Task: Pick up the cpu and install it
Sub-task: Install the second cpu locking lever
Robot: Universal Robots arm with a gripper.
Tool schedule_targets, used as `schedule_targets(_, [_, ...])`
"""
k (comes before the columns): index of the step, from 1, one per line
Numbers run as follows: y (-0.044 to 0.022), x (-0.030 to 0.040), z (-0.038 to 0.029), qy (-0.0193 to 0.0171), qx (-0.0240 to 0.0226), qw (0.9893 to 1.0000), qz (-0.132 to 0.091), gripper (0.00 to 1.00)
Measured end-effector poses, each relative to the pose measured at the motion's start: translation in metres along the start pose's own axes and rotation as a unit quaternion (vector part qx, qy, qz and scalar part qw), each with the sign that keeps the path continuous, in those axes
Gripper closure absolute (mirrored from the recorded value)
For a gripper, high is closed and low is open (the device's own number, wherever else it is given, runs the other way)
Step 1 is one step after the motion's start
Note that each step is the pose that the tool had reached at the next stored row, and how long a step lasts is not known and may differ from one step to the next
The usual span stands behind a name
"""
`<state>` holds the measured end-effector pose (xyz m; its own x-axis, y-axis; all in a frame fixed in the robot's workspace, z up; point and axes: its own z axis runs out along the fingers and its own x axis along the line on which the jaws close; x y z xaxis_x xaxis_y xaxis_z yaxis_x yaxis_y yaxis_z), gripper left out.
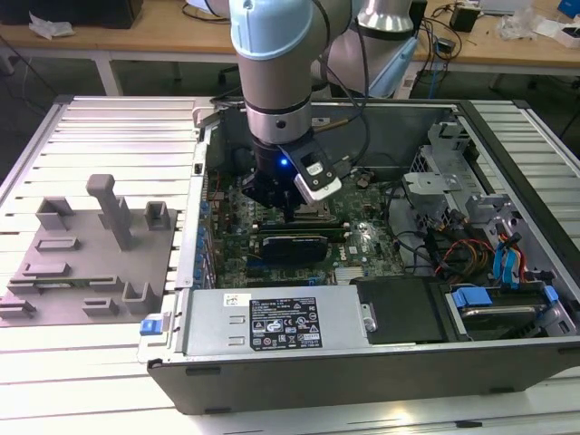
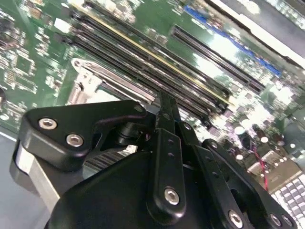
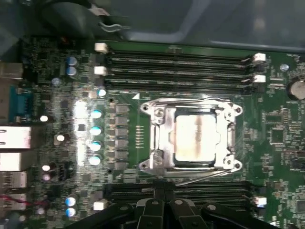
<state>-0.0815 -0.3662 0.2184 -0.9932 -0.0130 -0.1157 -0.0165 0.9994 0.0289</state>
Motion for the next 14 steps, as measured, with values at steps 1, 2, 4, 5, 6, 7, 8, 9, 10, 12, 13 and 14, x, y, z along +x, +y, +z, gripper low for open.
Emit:
schedule_targets(1, [0.0000, 0.0009, 0.0010, -0.0001, -0.0001, 1.0000, 0.000, 0.89])
schedule_targets(2, [-0.0001, 0.0011, 0.0017, 0.0000, -0.0008, 1.0000, 0.000, 0.89])
schedule_targets(4, [-0.0003, 0.0017, 0.0033, -0.0001, -0.0053, 1.0000, 0.001, 0.89])
schedule_targets(5, [-0.0005, 0.0022, 0.0043, -0.0001, -0.0077, 1.0000, 0.001, 0.89])
schedule_targets(6, [-0.0005, 0.0026, 0.0049, -0.0002, -0.0088, 1.0000, 0.001, 0.89])
schedule_targets(7, [-0.0005, 0.0030, 0.0056, -0.0002, -0.0099, 1.0000, 0.001, 0.89])
schedule_targets(8, [-0.0006, 0.0037, 0.0061, -0.0001, -0.0119, 0.9999, 0.001, 0.89])
schedule_targets(9, [-0.0006, 0.0040, 0.0065, -0.0002, -0.0143, 0.9999, 0.002, 0.89])
schedule_targets(10, [-0.0006, 0.0044, 0.0071, -0.0003, -0.0176, 0.9998, 0.002, 0.89])
schedule_targets(12, [-0.0008, 0.0048, 0.0079, -0.0004, -0.0229, 0.9997, 0.003, 0.89])
schedule_targets(13, [-0.0011, 0.0051, 0.0087, -0.0005, -0.0271, 0.9996, 0.003, 0.89])
schedule_targets(14, [-0.0012, 0.0053, 0.0092, -0.0005, -0.0291, 0.9996, 0.003, 0.89])
